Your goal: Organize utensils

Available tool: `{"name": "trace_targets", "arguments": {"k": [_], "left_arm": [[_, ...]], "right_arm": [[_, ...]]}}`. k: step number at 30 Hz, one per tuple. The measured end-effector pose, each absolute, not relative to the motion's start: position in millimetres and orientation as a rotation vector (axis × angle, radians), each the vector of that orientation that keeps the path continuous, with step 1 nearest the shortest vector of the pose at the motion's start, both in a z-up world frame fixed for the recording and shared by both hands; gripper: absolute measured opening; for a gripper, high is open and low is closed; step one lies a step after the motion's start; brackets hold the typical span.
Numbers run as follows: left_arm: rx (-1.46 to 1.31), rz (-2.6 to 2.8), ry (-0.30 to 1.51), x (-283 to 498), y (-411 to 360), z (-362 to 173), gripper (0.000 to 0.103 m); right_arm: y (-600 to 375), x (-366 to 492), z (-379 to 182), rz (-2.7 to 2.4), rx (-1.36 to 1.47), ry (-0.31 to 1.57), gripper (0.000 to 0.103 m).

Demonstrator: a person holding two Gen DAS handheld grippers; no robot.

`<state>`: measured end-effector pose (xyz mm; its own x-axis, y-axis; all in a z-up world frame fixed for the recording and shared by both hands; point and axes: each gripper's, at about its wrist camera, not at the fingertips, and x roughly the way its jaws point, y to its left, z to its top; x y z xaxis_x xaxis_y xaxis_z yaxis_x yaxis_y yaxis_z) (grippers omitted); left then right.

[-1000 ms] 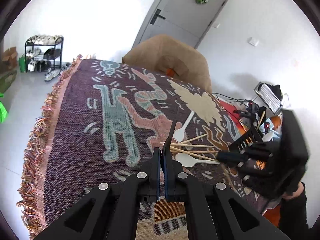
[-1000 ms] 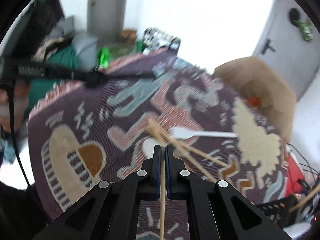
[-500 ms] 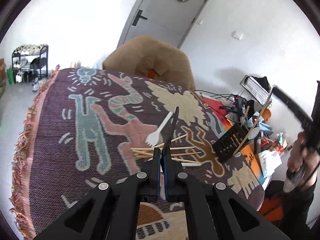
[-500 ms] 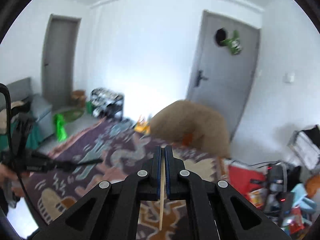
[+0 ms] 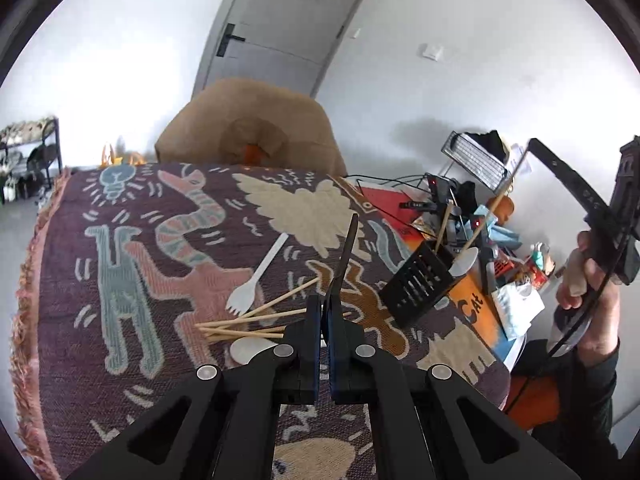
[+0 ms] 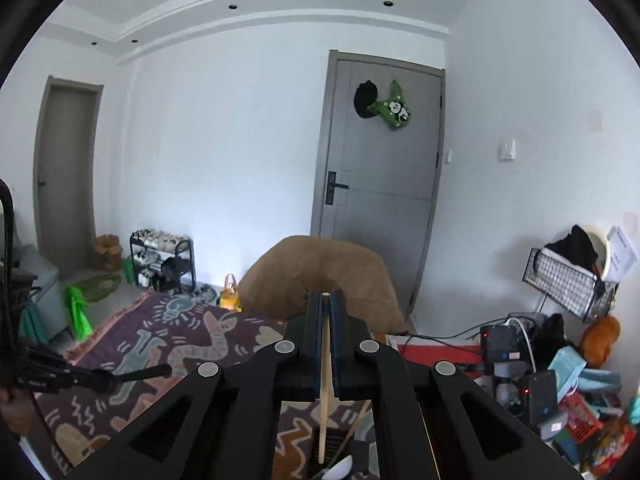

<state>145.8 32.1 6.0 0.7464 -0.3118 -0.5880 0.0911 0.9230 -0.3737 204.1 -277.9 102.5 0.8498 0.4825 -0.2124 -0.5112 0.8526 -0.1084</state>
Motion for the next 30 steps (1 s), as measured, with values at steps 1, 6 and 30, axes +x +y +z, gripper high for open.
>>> {"name": "trace_targets", "arguments": {"k": [1,6,30], "left_arm": [[-0.32,-0.228,0.699,148,28,8,0.002],[-0.19,-0.257,0.73,166,2,26,0.002],[0.346,-0.355,0.954,239,-136,55,0.002]], "right_arm": [[-279,208,98,0.528,-0.154,0.203,0.004],[-297,218,77,0.485,-0.091,0.284,0.036],[-433,177,-30,0.374,0.277,0.415,0.051]]}}
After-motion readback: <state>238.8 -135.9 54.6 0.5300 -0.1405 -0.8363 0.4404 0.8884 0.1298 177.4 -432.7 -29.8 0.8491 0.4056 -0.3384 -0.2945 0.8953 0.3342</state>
